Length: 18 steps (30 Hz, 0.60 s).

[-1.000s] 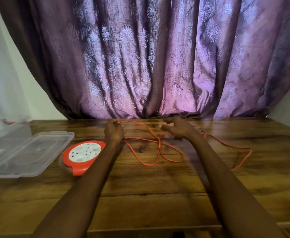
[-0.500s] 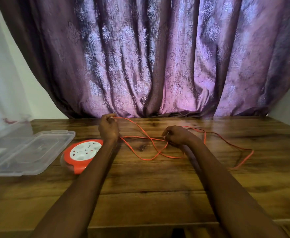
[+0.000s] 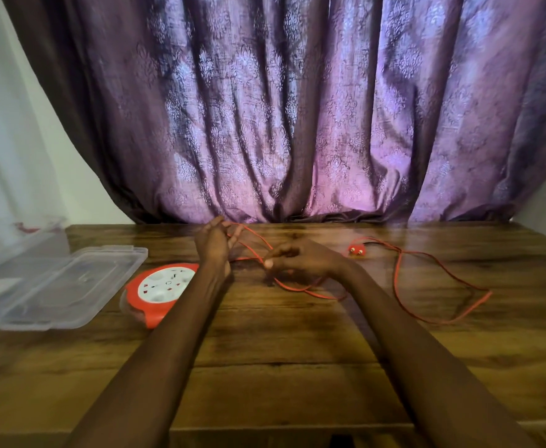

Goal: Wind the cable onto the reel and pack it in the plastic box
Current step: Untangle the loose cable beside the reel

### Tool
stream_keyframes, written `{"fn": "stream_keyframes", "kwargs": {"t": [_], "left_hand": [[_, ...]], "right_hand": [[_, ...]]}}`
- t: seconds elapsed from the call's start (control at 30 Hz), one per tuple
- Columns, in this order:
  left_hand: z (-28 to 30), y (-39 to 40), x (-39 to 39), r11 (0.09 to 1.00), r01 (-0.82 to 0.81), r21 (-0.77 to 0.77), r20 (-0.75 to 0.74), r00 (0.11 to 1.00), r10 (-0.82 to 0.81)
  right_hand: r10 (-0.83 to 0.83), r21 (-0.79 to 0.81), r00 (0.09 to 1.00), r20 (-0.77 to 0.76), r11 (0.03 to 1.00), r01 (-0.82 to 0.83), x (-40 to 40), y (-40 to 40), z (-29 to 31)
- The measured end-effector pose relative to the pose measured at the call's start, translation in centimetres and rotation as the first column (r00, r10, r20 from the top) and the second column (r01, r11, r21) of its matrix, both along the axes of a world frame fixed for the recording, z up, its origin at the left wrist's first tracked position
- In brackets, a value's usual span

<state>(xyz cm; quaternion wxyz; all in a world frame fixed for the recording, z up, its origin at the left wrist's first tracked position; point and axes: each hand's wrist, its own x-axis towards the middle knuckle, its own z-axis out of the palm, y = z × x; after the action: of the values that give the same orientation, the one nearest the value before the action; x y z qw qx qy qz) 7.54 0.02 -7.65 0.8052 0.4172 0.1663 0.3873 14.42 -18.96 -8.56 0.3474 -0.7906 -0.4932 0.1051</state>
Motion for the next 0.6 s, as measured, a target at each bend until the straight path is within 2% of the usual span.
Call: {"fn": "stream_keyframes", "kwargs": {"t": [0.07,0.2,0.3,0.37,0.4,0.47,0.53,0.6], "left_hand": [[0.1,0.0,-0.1,1.0,0.012,-0.022,0.021,1.0,-0.011],[0.0,0.2,0.0,0.998,0.039,-0.041,0.006,0.999,-0.039],[0.1,0.1,0.1,0.998,0.043,-0.054,-0.004,0.999,-0.044],[0.2,0.2,0.0,0.997,0.063,-0.045,-0.01,0.998,-0.064],[0.4,0.2,-0.2,0.996,0.079,-0.028,-0.025,0.997,-0.08],[0.7,0.4,-0.7,0.993,0.104,0.047,-0.113,0.989,-0.098],[0.8,0.4,-1.2,0.979,0.142,0.143,-0.23,0.967,-0.107],[0.8,0.7,-1.7,0.945,0.192,0.266,-0.343,0.935,-0.094]], "right_hand": [[0.006,-0.025,0.998,0.062,1.0,-0.005,-0.5,1.0,-0.5],[-0.18,-0.001,0.973,0.141,0.983,0.182,-0.4,1.2,-1.8],[-0.218,-0.122,0.93,0.296,0.957,0.263,-0.8,1.5,-2.0],[-0.24,-0.116,0.906,0.349,0.948,0.296,-1.0,1.8,-1.7],[-0.291,-0.054,0.906,0.309,0.945,0.322,-0.9,1.8,-1.5],[-0.435,0.114,0.895,0.096,0.898,0.424,-0.2,1.2,-0.9],[-0.534,0.267,0.831,-0.153,0.788,0.555,1.2,-0.1,-0.5],[-0.636,0.33,0.741,-0.213,0.667,0.668,2.8,-1.5,-0.2]]}}
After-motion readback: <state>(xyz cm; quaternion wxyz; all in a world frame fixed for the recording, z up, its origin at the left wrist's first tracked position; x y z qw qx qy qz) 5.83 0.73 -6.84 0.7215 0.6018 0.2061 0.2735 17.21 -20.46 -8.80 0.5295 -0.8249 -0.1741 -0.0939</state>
